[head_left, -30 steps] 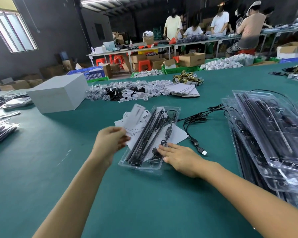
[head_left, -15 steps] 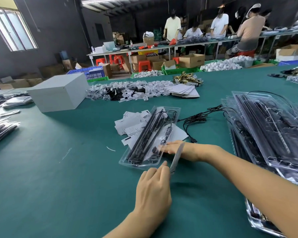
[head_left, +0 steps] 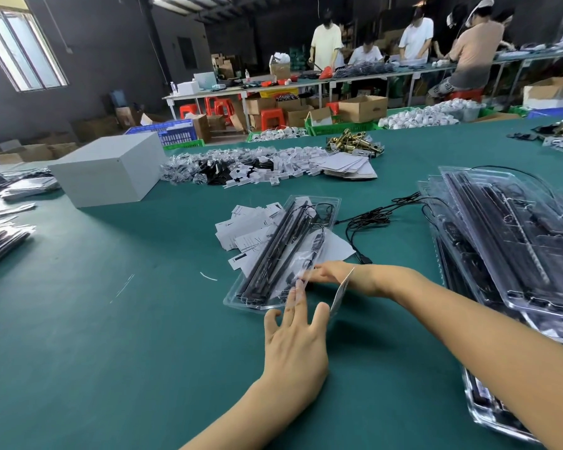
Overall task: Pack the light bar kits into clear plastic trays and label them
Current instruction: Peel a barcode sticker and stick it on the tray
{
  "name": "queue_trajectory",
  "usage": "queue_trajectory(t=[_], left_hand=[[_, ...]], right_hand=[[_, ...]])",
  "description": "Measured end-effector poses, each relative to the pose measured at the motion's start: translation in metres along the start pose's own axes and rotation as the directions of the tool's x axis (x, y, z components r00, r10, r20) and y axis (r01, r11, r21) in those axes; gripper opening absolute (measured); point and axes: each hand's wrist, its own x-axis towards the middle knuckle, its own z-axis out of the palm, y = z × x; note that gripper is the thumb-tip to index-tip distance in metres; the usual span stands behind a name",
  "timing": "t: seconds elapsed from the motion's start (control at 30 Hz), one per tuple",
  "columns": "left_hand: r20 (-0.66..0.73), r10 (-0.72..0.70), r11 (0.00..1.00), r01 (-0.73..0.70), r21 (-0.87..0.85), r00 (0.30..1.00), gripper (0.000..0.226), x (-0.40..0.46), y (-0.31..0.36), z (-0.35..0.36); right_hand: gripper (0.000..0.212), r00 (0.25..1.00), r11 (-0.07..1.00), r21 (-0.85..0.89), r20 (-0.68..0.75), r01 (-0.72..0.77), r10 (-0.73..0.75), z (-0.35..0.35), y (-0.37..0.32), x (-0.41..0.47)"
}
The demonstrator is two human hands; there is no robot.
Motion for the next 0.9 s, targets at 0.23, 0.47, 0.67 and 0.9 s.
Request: queue_trajectory(t=[0.23,0.47,0.67,0.9], left_hand=[[-0.079,-0.012,0.999,0.014,0.030,0.997,0.035,0.004,-0.004,0.000],[-0.097,-0.032,0.999,0.031,-0.007,0.995,0.034,0.005,-0.006,0.006],[-0.112,-0.049,0.999,0.046,-0.029,0.992,0.026,0.007,-0.009,0.007],[-0.141,-0.050,0.999,0.051,0.001,0.989,0.022,0.009,-0.011,0.009]], right_hand=[[0.046,0.998,0.997,-0.049,0.004,0.060,-0.060,0.002,0.003,-0.006],[0.042,0.997,0.997,-0.039,-0.043,0.060,-0.062,0.008,0.010,-0.006],[0.043,0.997,0.996,0.075,-0.054,0.057,-0.053,0.007,0.003,-0.010],[0.045,0.994,0.986,0.142,-0.085,0.081,-0.070,0.002,0.014,-0.017]])
